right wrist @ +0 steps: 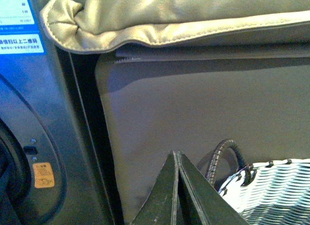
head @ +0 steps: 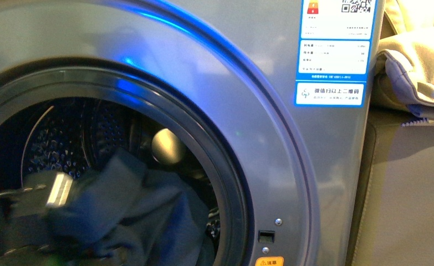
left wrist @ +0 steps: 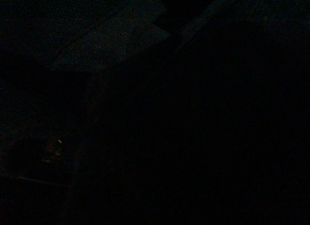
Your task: Put clothes into washing machine
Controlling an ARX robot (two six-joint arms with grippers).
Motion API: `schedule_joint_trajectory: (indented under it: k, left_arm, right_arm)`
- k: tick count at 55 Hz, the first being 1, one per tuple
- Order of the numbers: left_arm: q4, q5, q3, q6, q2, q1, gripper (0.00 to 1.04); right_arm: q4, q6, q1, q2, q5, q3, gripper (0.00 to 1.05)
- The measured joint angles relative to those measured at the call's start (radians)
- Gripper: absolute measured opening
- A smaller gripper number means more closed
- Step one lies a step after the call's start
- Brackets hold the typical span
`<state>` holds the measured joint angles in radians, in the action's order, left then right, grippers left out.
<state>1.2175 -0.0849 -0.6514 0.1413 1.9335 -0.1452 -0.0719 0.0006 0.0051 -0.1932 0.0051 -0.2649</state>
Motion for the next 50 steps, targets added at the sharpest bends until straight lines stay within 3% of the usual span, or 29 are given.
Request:
schedule_joint_trajectory:
  k: [50]
  left_arm:
    - [-0.244, 0.107, -0.458, 0.009, 0.249, 0.021, 0.07]
  right_arm:
    - [0.061, 0.0, -0.002, 0.143, -0.003, 0.208, 0.02]
